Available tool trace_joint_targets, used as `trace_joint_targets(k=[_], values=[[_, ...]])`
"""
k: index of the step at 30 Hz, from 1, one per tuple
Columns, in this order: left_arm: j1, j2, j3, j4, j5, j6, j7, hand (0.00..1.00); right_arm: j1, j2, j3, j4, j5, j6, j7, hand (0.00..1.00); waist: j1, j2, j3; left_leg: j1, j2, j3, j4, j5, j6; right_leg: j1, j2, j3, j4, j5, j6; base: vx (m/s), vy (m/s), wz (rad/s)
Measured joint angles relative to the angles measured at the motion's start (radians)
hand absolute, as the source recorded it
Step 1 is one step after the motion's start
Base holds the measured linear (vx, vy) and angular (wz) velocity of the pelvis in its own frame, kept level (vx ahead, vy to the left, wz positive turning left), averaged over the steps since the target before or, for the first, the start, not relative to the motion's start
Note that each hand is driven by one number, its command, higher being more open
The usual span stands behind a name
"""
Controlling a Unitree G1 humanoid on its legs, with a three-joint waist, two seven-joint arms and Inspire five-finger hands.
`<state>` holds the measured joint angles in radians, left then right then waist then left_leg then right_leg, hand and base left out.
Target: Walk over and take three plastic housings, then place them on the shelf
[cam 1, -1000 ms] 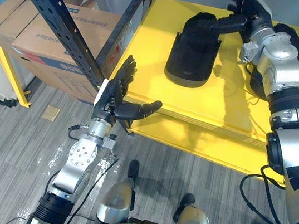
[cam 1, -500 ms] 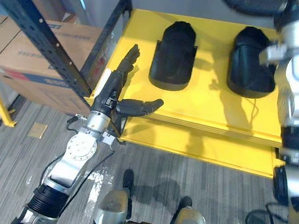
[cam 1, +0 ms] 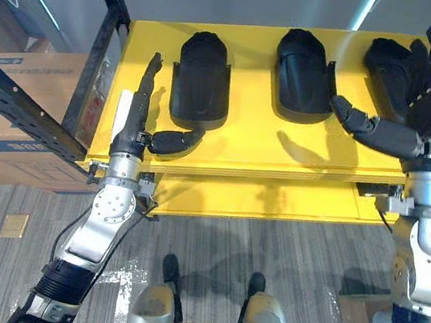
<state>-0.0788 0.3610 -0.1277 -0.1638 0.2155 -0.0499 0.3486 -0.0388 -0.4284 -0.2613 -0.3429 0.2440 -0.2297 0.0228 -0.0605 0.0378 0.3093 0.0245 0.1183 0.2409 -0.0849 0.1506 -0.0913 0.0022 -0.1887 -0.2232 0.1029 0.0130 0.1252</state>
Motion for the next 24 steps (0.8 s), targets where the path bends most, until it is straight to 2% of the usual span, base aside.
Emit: trace_joint_targets(k=[3,7,13,18,24], values=[[-0.002,0.000,0.005,0.001,0.062,0.029,0.032,1.00,0.045,0.032,-0.010,-0.003,0.013,-0.035,0.000,1.00,-0.004,0.000,0.000,-0.002,-0.001,0.005,0.000,-0.001,0.001,-0.005,0.000,0.009,0.000,0.002,0.001,0.00,0.003,-0.05],[-0.021,0.000,0.027,0.038,0.070,0.034,0.067,1.00,0.067,0.077,-0.013,-0.009,0.018,-0.067,-0.005,1.00,-0.013,0.000,0.000,-0.023,-0.001,0.006,0.001,-0.001,0.002,-0.033,0.000,0.013,0.007,0.002,0.000,0.00,0.000,0.00],[-0.054,0.000,0.029,0.087,0.070,0.075,0.091,1.00,0.068,0.089,-0.011,-0.009,0.040,-0.088,-0.014,1.00,-0.020,-0.002,0.001,-0.032,-0.002,0.023,0.001,-0.004,0.004,-0.058,0.000,0.033,0.019,0.001,0.000,0.00,0.003,-0.07],[-0.135,0.001,0.044,0.182,0.071,0.077,0.107,1.00,0.064,0.090,0.004,-0.009,0.057,-0.088,-0.033,1.00,-0.026,-0.003,0.003,-0.036,-0.001,0.033,0.001,-0.004,0.005,-0.072,0.000,0.043,0.025,0.001,-0.001,0.00,0.001,-0.06],[-0.178,0.016,0.073,0.228,0.070,0.078,0.129,1.00,0.062,0.091,0.020,-0.008,0.060,-0.088,-0.033,1.00,-0.032,-0.012,0.015,-0.033,-0.002,0.056,0.002,-0.010,0.004,-0.091,0.001,0.069,0.034,0.001,-0.001,0.01,0.005,-0.13]])
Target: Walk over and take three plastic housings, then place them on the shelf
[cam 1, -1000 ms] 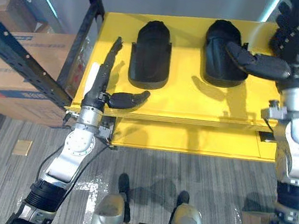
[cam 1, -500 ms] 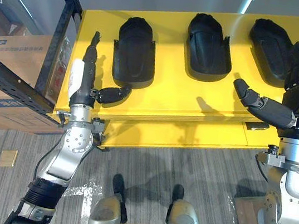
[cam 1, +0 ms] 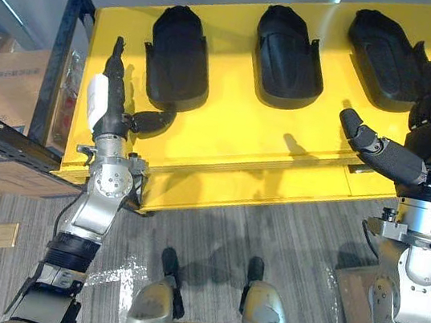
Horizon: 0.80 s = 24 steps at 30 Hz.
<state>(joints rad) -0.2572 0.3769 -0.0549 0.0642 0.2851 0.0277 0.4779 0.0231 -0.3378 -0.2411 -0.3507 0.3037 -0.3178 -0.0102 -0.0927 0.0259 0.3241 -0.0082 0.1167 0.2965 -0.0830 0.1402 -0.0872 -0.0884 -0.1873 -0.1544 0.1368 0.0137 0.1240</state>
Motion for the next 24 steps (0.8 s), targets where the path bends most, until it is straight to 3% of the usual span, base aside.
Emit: trace_joint_targets(k=[8,16,20,24], values=[[-0.029,0.000,0.033,0.028,-0.001,0.000,0.018,1.00,-0.003,0.005,0.006,0.000,0.029,0.001,0.006,1.00,-0.011,-0.020,0.018,-0.018,0.004,0.005,0.062,-0.038,0.002,0.000,-0.003,0.014,0.000,0.000,0.000,0.01,0.003,-0.04],[-0.016,-0.004,0.056,-0.004,-0.042,-0.004,0.016,1.00,-0.003,0.037,0.012,0.000,0.019,0.006,0.034,1.00,-0.016,-0.021,0.020,-0.018,0.005,0.008,0.064,-0.040,0.002,0.002,-0.002,0.015,-0.002,0.000,0.000,0.00,0.000,0.00],[0.009,-0.025,0.082,-0.101,-0.093,-0.008,0.000,1.00,-0.040,0.037,0.053,0.004,0.019,0.036,0.048,1.00,-0.007,-0.021,0.020,-0.017,0.006,0.002,0.066,-0.041,0.002,0.007,-0.002,0.010,-0.003,0.000,0.000,0.00,0.001,0.01],[0.095,-0.081,0.079,-0.250,-0.135,-0.053,-0.070,1.00,-0.188,0.036,0.146,0.076,0.006,0.127,0.039,1.00,0.013,-0.021,0.020,-0.004,0.008,-0.020,0.070,-0.041,0.002,0.047,-0.001,-0.019,-0.017,0.000,0.000,-0.01,-0.001,0.17]])
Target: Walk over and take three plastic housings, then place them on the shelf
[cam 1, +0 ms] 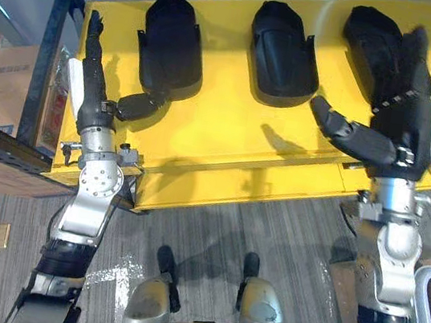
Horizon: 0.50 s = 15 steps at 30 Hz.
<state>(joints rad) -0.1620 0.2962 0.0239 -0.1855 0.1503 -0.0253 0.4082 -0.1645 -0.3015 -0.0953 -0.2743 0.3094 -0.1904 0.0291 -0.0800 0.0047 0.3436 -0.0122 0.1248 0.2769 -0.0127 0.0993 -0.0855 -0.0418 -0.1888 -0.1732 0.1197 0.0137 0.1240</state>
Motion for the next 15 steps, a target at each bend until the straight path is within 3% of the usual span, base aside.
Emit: trace_joint_targets(k=[6,15], values=[[0.136,-0.017,-0.005,-0.127,-0.041,-0.022,-0.065,1.00,-0.005,0.000,0.067,0.067,-0.176,0.055,-0.035,1.00,0.037,0.001,-0.001,0.002,-0.008,-0.032,-0.010,0.003,0.002,0.032,-0.007,-0.040,-0.017,-0.001,0.000,0.00,0.004,0.18],[0.179,-0.036,-0.006,-0.139,-0.106,-0.024,-0.101,1.00,-0.019,0.001,0.147,0.075,-0.064,0.046,0.054,1.00,0.051,0.010,-0.006,0.003,-0.016,-0.054,-0.029,0.017,0.003,0.044,-0.013,-0.068,-0.023,-0.001,0.000,0.00,0.009,0.08]])
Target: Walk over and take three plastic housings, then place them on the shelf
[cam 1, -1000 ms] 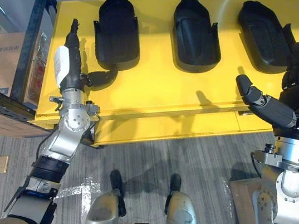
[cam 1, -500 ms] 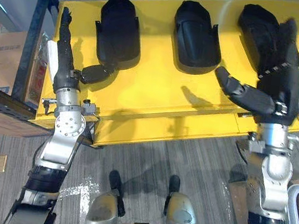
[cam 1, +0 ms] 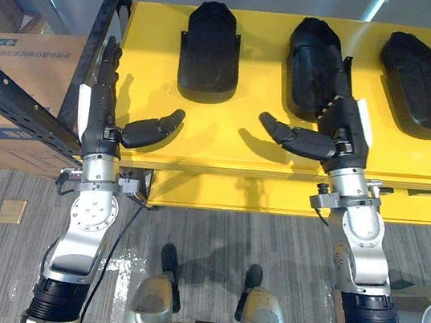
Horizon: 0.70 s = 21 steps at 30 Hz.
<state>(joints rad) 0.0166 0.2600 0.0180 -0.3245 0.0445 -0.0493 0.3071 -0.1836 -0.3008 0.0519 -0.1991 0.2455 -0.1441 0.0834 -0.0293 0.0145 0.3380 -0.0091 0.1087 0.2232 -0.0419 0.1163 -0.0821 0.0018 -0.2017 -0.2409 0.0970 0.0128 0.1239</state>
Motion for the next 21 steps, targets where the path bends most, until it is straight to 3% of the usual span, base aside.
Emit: trace_joint_targets(k=[12,21], values=[[0.035,-0.055,-0.013,-0.003,0.000,-0.012,-0.010,1.00,-0.009,0.043,0.085,0.048,0.017,0.002,0.020,1.00,0.000,0.025,-0.015,0.006,-0.011,-0.014,-0.037,0.027,0.004,-0.001,-0.007,-0.012,-0.002,0.000,0.000,0.00,0.001,0.02],[0.060,-0.073,-0.032,-0.003,0.001,-0.012,-0.009,1.00,-0.009,0.071,0.118,0.085,0.035,0.059,-0.012,1.00,0.001,0.048,-0.029,0.009,-0.012,-0.020,-0.041,0.030,0.004,0.000,-0.008,-0.014,-0.001,-0.001,0.000,0.00,0.000,0.00]])
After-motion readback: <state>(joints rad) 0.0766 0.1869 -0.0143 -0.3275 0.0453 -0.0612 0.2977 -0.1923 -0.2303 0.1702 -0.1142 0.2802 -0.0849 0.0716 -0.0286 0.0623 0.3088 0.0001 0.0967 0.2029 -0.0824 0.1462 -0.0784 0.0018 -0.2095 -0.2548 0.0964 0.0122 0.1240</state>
